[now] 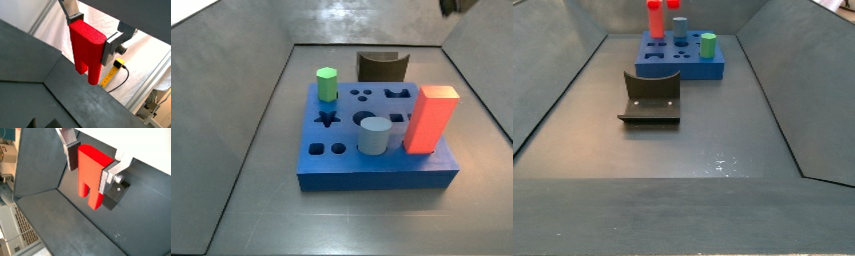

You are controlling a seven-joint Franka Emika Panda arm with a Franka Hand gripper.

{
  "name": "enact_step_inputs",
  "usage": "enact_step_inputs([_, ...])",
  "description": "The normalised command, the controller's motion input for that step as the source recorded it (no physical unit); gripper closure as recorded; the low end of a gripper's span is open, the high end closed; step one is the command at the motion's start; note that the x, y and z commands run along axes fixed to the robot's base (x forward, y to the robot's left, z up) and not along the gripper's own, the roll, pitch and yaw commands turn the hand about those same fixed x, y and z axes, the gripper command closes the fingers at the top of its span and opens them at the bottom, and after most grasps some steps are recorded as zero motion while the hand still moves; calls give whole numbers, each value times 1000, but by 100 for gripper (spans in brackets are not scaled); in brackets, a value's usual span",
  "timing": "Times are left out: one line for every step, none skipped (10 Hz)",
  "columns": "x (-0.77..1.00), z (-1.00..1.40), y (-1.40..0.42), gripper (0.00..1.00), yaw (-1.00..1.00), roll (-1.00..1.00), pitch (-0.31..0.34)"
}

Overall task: Pick up the square-circle object. Move up. Place the square-circle object on the fixture. Regrasp the square-circle object. Move to above the board. Insert the square-circle object.
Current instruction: Move to above the board.

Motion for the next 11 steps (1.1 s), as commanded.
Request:
enact_step_inputs([-8,403,-40,100,138,-36,147])
enact_step_inputs([5,287,-34,100,149,-32,138])
enact_step_inputs([-454,292,-1000,100,-34,-1000,29])
enact_step_inputs([-453,278,-1000,100,-33,-1000,24])
enact_step_inputs([-497,330,-1000,100,-30,-1000,9])
enact_step_inputs([-508,313,-1000,100,-31,-1000,6])
enact_step_inputs([-529,314,-1000,100,-30,-1000,5])
enact_step_inputs([-408,237,-707,100,-31,-1000,4])
enact_step_inputs([-272,142,-415,100,-30,-1000,4])
enact_step_inputs([-206,91,-268,100,-31,-1000,1])
enact_step_inputs([-135,46,-111,100,-30,-1000,-5])
